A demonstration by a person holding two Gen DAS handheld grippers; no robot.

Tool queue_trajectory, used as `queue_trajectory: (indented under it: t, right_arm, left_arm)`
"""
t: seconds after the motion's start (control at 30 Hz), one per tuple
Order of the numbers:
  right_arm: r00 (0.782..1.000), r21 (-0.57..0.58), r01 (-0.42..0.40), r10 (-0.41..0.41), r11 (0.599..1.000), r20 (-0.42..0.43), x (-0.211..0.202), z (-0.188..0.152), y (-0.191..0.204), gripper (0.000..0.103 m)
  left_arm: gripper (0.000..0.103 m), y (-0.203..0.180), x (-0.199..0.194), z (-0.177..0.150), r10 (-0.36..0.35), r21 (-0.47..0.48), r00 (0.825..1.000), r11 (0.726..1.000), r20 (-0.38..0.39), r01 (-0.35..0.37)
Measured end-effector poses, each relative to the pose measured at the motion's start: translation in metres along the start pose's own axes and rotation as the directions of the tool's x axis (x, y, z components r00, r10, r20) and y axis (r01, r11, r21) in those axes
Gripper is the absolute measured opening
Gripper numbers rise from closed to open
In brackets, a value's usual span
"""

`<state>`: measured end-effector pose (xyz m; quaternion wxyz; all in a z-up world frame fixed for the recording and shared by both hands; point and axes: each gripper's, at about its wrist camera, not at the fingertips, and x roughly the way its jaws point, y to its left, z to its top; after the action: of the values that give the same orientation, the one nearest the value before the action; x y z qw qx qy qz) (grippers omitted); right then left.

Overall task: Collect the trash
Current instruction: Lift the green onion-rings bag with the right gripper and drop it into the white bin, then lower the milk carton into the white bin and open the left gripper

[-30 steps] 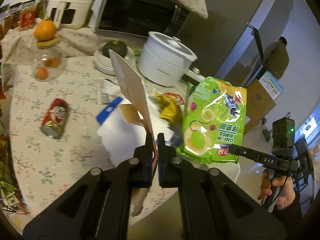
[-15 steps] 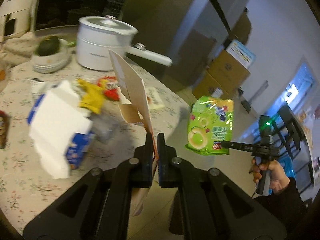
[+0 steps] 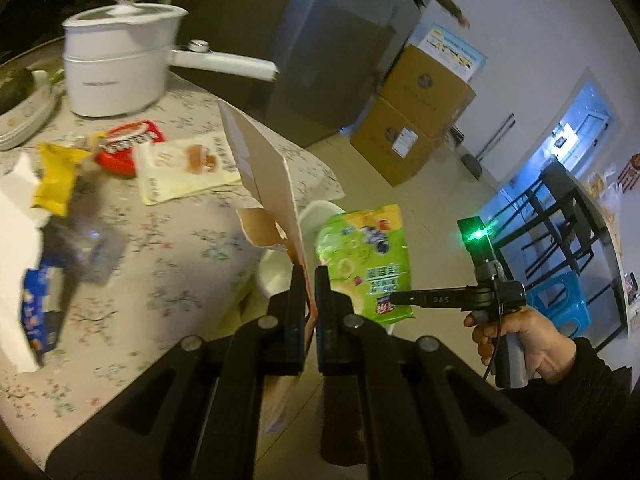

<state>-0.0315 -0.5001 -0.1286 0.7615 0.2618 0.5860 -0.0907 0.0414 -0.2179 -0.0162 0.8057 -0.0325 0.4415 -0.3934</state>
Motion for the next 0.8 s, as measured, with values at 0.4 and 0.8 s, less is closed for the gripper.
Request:
queue_trajectory:
  t: [0.4,0.8]
  right_arm:
    - [0.997,0.06,-0.01,0.005,0.998,0.083,-0.029,-0.007,-0.031,0.053]
    - [0.992,0.112,0.016,-0.03,0.994,0.122,-0.046,-0.011,-0.062,0.059]
  left_arm:
    - [0.005,-0.047,0.081,0.006,-0.056,0.046,0.996,0.997,-0.071,0.059]
    - [0.012,-0.054,0.131,0.008,-0.029,0.049,0.996,0.998,-0.083,0.033]
